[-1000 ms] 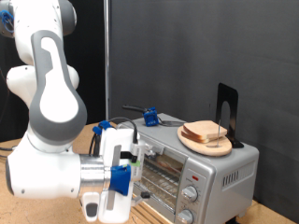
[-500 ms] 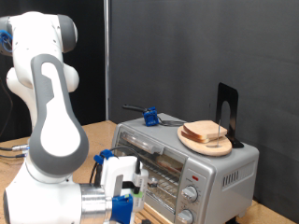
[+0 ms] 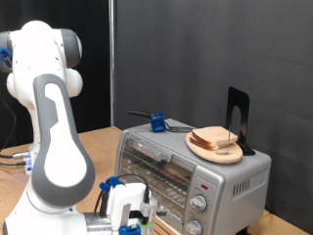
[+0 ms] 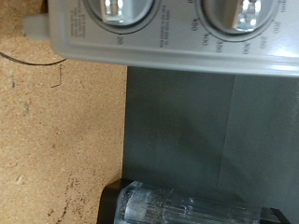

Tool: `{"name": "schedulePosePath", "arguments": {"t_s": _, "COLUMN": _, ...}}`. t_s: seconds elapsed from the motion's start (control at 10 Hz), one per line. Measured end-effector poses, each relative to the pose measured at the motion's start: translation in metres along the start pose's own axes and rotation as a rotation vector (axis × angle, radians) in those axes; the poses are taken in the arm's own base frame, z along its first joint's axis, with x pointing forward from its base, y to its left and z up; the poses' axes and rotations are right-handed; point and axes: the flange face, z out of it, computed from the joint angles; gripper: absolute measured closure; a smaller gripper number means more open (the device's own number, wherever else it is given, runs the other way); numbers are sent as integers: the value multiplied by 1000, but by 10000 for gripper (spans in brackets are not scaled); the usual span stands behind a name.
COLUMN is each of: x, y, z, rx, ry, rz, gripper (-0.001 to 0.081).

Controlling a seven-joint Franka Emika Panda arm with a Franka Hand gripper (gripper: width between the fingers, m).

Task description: Make a piece of toast with the oven

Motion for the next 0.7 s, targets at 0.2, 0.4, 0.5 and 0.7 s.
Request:
{"name": "schedulePosePath", "arguments": {"t_s": 0.2, "x": 9, "y": 5, "z": 6, "rx": -9, "ry": -5, "rz": -2, "gripper": -3}}
{"name": "schedulePosePath", "arguments": {"t_s": 0.4, "x": 18, "y": 7, "z": 16, "rx": -11, "ry": 7, "rz": -16, "gripper": -3}}
{"name": "schedulePosePath", "arguments": {"t_s": 0.5, "x": 19, "y": 8, "z": 24, "rx": -11, "ry": -1, "rz": -26, "gripper": -3}}
{"name": "schedulePosePath", "arguments": {"t_s": 0.7, "x": 19, "y": 8, "z": 38, "rx": -14, "ry": -19, "rz": -45, "gripper": -3}}
